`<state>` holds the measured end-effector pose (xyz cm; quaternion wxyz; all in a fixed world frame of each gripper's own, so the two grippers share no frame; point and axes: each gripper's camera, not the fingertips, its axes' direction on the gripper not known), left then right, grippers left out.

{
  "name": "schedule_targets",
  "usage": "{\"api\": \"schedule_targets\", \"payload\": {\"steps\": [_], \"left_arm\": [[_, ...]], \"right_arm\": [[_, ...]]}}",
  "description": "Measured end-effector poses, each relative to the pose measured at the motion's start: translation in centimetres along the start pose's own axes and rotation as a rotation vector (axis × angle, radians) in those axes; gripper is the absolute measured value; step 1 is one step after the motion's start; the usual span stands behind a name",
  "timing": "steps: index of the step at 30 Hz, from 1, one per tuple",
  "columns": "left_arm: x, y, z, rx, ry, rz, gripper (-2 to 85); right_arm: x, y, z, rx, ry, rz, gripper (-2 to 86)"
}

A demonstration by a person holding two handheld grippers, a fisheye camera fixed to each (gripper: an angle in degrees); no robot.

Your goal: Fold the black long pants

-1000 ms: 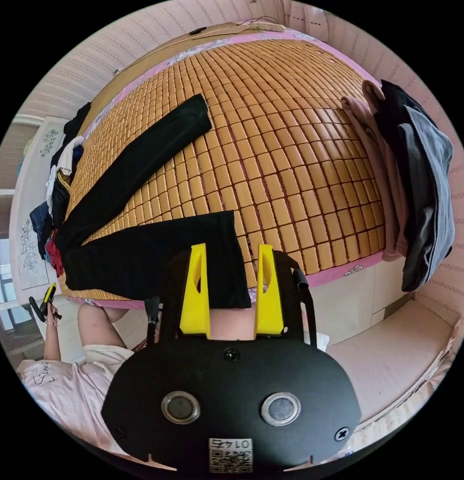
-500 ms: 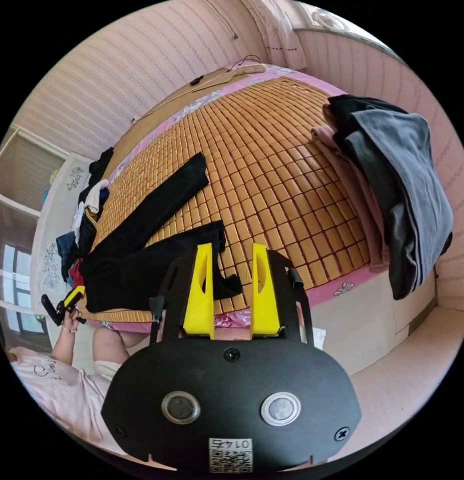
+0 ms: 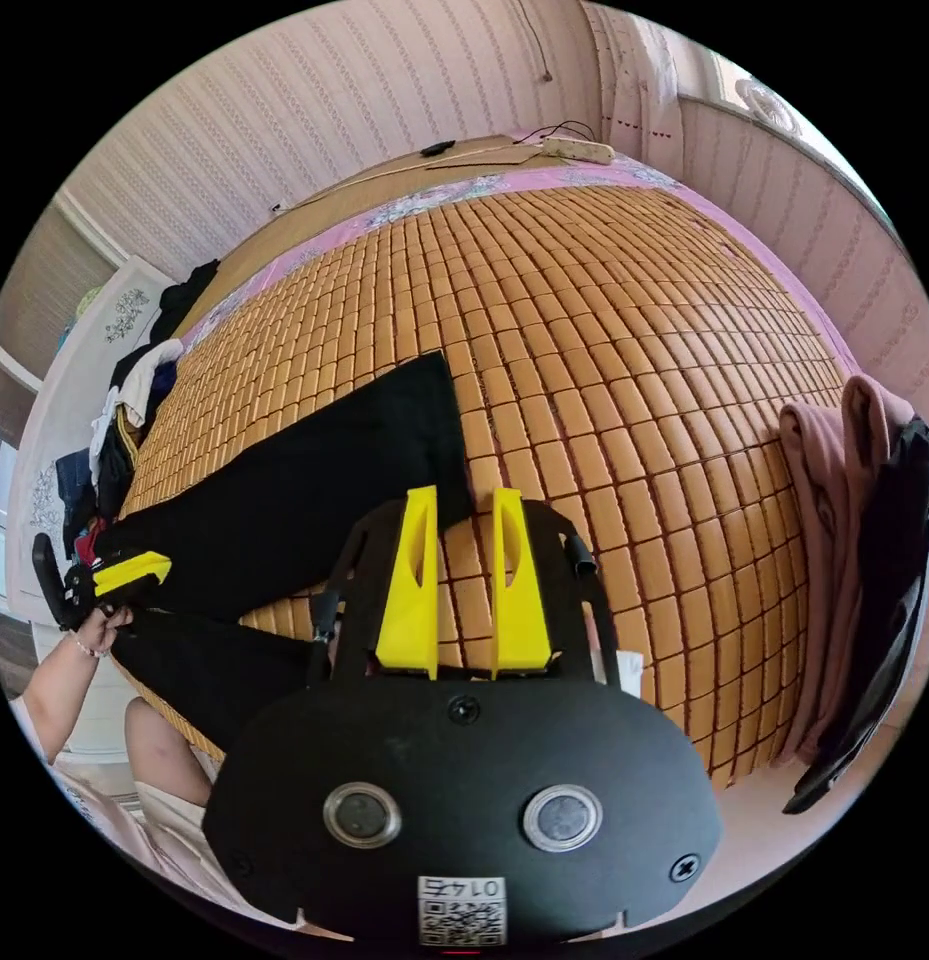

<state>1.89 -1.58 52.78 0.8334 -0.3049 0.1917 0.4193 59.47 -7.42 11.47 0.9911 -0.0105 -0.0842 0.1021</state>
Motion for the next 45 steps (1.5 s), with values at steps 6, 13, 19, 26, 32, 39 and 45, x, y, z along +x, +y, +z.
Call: {"api": "schedule_targets", "payload": {"steps": [6,13,19,26,32,39,45], "left_arm": [[0.3,-2.8,-0.7,-0.017,0.004,0.043,-0.7],[-1.2,-4.7,-3.2,0.029,0.017,-0.039,-0.7],[1.2,-6.6,-3.3,0.030,0.019,0.091,-0.6],[1.5,-7.8,-2.8,0.018,0.082,0.038,-0.7],[1.3,-7.9,-4.5,0.047,0.060,0.015,-0.7],[-1.2,-7.9,-4.4,-0.004,-0.090,-0.098,-0.7],[-1.4,-9.0,-3.9,0.014,-0.138,-0.156,-0.8]], "right_arm": [[1.8,-3.2,-7.1,-0.042,-0.362,0.076,0.1],[3.1,-5.1,-3.5,-0.122,-0.250,0.096,11.8],[0.1,-4.2,0.2,-0.180,-0.096,0.010,3.6],[1.7,-7.9,-8.8,-0.067,-0.265,0.156,1.6],[0.2,-8.8,-3.5,-0.249,-0.164,0.138,9.1],[-5.4,-9.1,3.4,-0.168,0.051,-0.011,6.9],[-7.3,-10.6,6.5,-0.120,0.225,-0.069,-0.6]]}}
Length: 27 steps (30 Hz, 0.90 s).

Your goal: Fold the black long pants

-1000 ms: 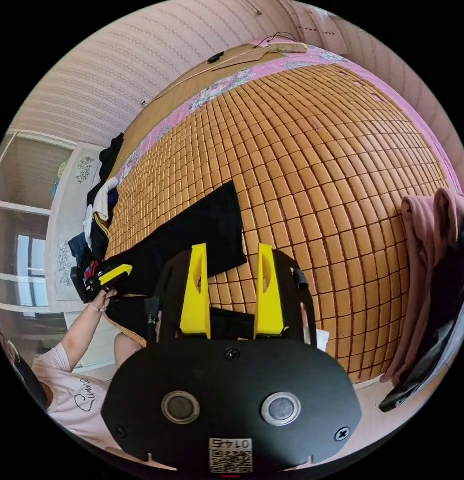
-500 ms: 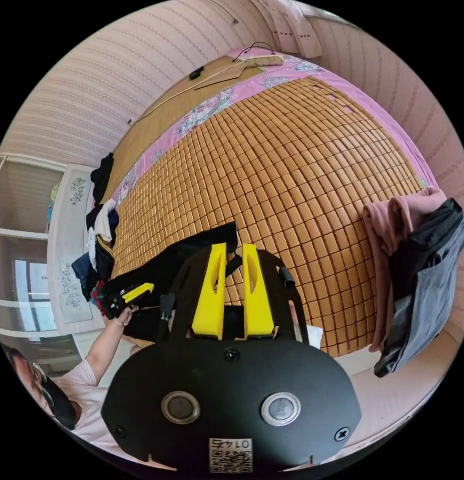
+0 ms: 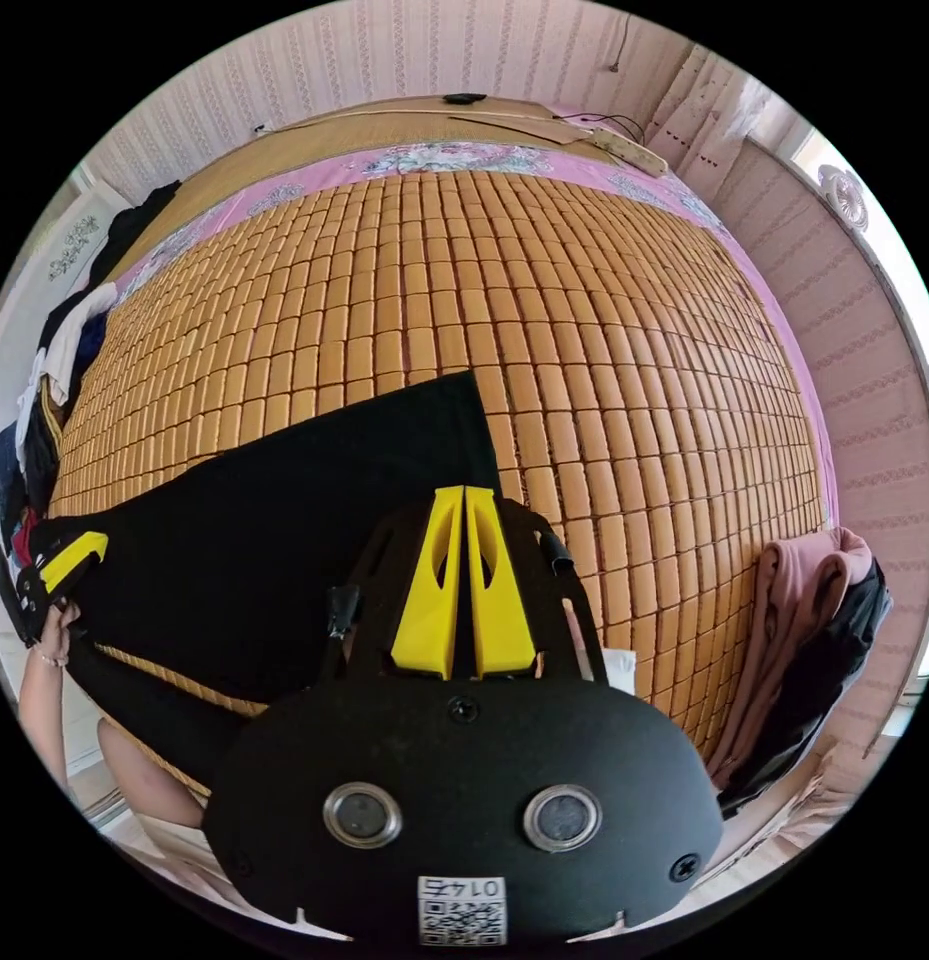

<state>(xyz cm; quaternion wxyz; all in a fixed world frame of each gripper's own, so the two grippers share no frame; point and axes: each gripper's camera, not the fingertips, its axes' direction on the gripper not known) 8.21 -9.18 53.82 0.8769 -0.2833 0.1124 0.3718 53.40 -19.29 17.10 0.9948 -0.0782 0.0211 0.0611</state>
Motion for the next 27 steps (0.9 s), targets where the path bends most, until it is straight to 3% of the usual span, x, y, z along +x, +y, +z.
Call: {"api": "schedule_targets", "payload": {"steps": [3,7,10,14,18,20,27], "left_arm": [[0.3,-0.5,0.1,-0.005,0.002,-0.016,-0.8],[2.1,0.8,-2.5,0.055,0.064,0.102,-0.5],[4.6,3.5,-5.1,0.100,0.189,0.254,0.0],[8.1,6.4,-6.7,0.122,0.214,0.370,2.8],[10.7,6.7,-6.1,0.113,0.232,0.430,5.5],[12.3,6.2,-5.6,0.118,0.254,0.462,6.2],[17.3,4.5,-4.7,0.161,0.227,0.617,10.6]], "right_arm": [[0.3,0.1,0.1,-0.017,-0.015,-0.004,-0.3],[2.8,5.9,-3.5,0.111,-0.191,-0.012,3.0],[5.5,12.3,-4.0,0.086,-0.226,0.002,8.9],[9.4,18.9,-1.9,-0.005,-0.317,0.141,11.9],[10.6,21.3,-0.1,-0.027,-0.412,0.172,5.8],[10.8,22.9,-0.7,0.027,-0.419,0.163,1.3],[10.9,30.9,-6.5,0.288,-0.539,0.073,-0.3]]}}
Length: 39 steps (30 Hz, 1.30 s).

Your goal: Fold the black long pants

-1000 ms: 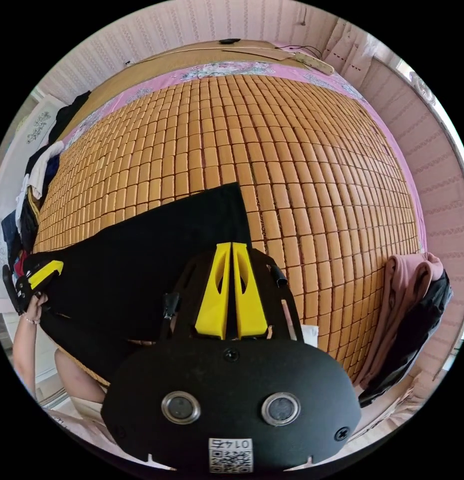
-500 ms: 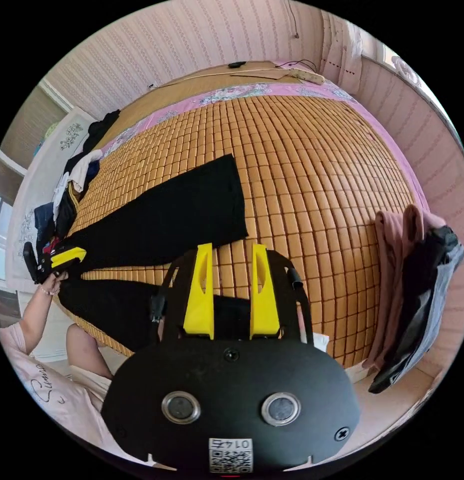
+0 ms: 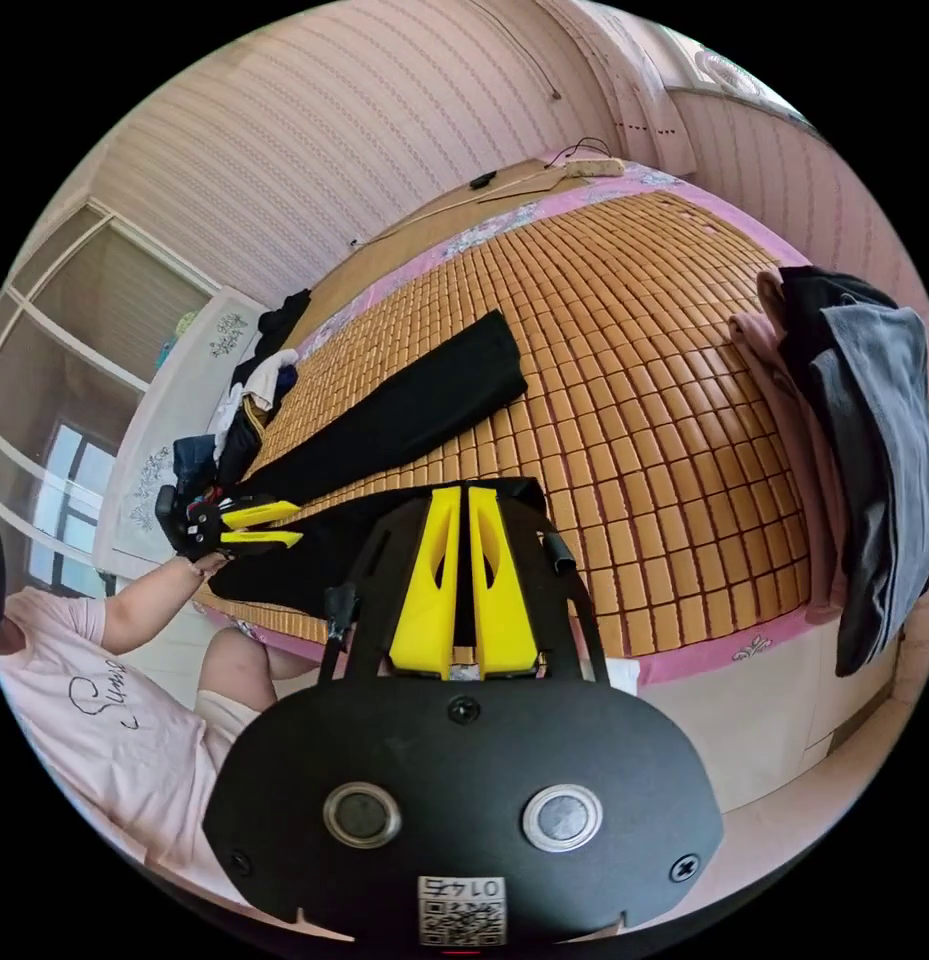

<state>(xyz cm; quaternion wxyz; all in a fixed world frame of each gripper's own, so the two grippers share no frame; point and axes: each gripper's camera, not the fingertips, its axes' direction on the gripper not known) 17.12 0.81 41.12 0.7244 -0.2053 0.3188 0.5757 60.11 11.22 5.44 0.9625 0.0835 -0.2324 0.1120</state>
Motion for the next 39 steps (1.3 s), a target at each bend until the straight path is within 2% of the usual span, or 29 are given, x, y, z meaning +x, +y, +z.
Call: {"api": "schedule_targets", "payload": {"steps": [3,5,9,12,17,21,25,30,33,39], "left_arm": [[0.2,-0.8,1.9,-0.059,0.038,-0.001,11.3],[0.3,-1.2,2.3,-0.101,0.094,-0.023,7.9],[1.6,-1.3,0.3,-0.017,0.032,0.052,1.1],[1.0,-1.8,1.0,-0.034,-0.029,-0.004,0.2],[-1.9,-0.8,4.3,-0.099,-0.075,-0.236,3.9],[-1.3,0.9,3.2,-0.068,-0.086,-0.207,5.6],[1.7,2.7,3.7,-0.102,0.063,-0.129,6.0],[4.8,3.4,6.5,-0.164,0.093,-0.046,7.1],[5.0,3.5,6.9,-0.146,0.118,-0.059,7.4],[5.9,3.8,7.2,-0.091,0.092,0.001,10.7]], "right_arm": [[-1.6,3.3,-2.8,0.095,-0.046,-0.066,-0.5],[-2.8,5.5,-5.1,0.165,-0.082,-0.120,-0.5],[-3.6,6.3,-7.4,0.210,-0.059,-0.166,-0.5],[-1.7,3.6,-4.6,0.129,0.072,-0.152,-0.3],[4.5,-0.4,4.9,0.013,0.204,0.109,1.4],[6.2,1.5,7.5,-0.067,0.235,0.180,6.8],[7.6,5.2,9.7,-0.132,0.234,0.279,10.2],[6.7,4.6,13.7,-0.193,0.272,0.179,9.0],[6.4,3.6,16.1,-0.288,0.291,0.134,4.3],[2.5,2.2,13.2,-0.107,0.130,-0.006,1.4]]}}
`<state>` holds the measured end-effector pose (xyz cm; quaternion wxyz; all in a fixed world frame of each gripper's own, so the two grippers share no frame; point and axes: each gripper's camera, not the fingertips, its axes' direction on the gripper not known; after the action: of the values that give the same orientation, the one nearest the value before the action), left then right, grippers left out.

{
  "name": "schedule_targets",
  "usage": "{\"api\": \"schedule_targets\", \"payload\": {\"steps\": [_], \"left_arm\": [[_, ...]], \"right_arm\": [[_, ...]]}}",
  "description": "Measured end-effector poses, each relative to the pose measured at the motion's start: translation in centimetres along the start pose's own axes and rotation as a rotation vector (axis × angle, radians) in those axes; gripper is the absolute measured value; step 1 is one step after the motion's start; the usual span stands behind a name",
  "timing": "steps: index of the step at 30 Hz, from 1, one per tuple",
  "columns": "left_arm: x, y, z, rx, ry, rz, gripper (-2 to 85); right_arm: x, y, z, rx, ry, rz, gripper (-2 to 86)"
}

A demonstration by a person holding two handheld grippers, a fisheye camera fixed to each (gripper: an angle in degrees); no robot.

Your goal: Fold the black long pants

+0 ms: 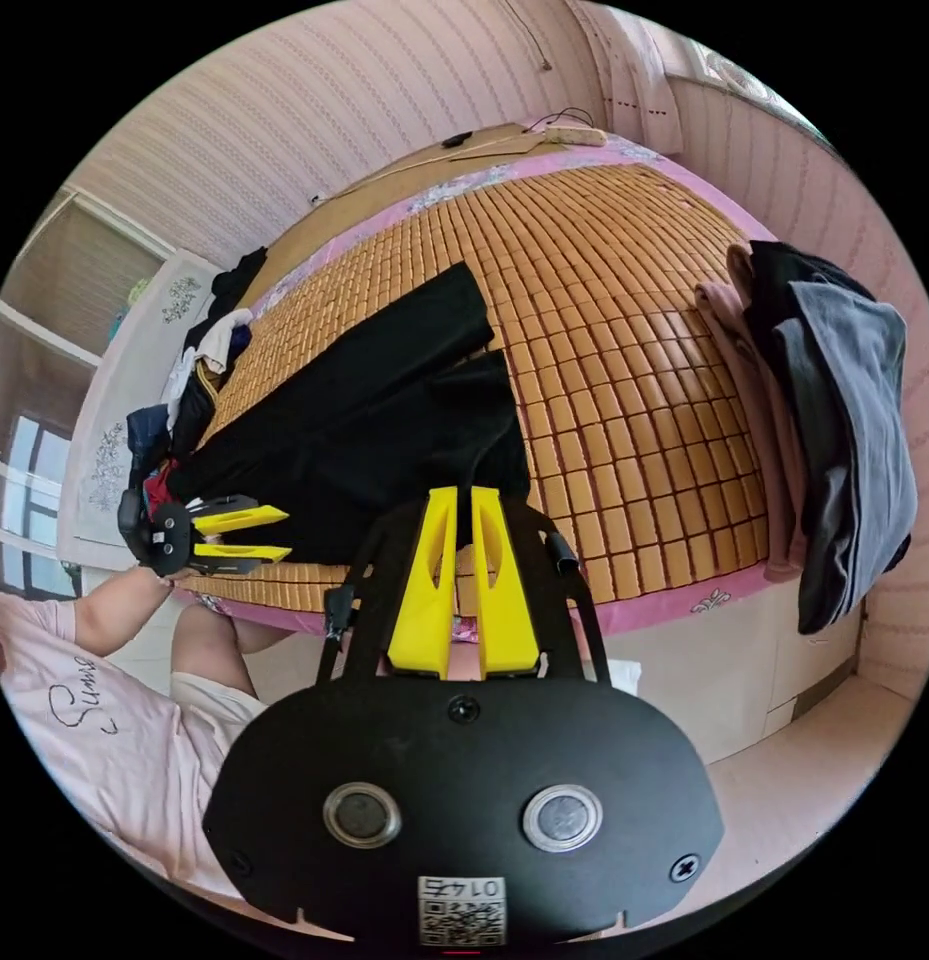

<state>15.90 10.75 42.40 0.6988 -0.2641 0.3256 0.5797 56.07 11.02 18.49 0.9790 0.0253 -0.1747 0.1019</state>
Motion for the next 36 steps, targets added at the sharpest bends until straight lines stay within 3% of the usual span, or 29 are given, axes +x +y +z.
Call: {"api": "schedule_targets", "payload": {"steps": [3,9,14,18,20,25,32,36], "left_arm": [[0.4,0.1,0.8,0.001,0.027,0.018,8.8],[1.0,1.8,3.8,-0.086,0.065,0.050,0.5],[0.6,4.4,5.3,-0.107,0.132,-0.026,0.3],[0.7,7.4,3.3,-0.026,0.168,-0.056,1.3],[0.1,10.9,1.4,0.041,0.173,-0.151,1.6],[-2.1,20.7,-2.3,0.129,0.128,-0.479,0.7],[-1.9,39.4,-9.0,0.218,-0.197,-1.020,0.9],[-0.5,48.3,-11.0,0.127,-0.422,-1.227,3.2]], "right_arm": [[-1.0,1.1,-0.9,0.102,-0.034,-0.027,1.2],[1.0,2.3,5.5,-0.001,-0.055,0.079,2.5],[2.1,3.5,13.6,-0.219,0.143,0.188,6.0],[0.4,2.6,15.2,-0.178,0.264,0.198,6.5],[-2.1,1.1,16.3,-0.136,0.367,0.134,5.3],[-7.8,-3.2,23.8,-0.112,0.390,-0.037,-0.4],[-8.6,-7.7,33.1,-0.173,0.484,0.043,-0.9],[-9.2,-8.8,35.7,-0.251,0.493,0.021,-0.9]]}}
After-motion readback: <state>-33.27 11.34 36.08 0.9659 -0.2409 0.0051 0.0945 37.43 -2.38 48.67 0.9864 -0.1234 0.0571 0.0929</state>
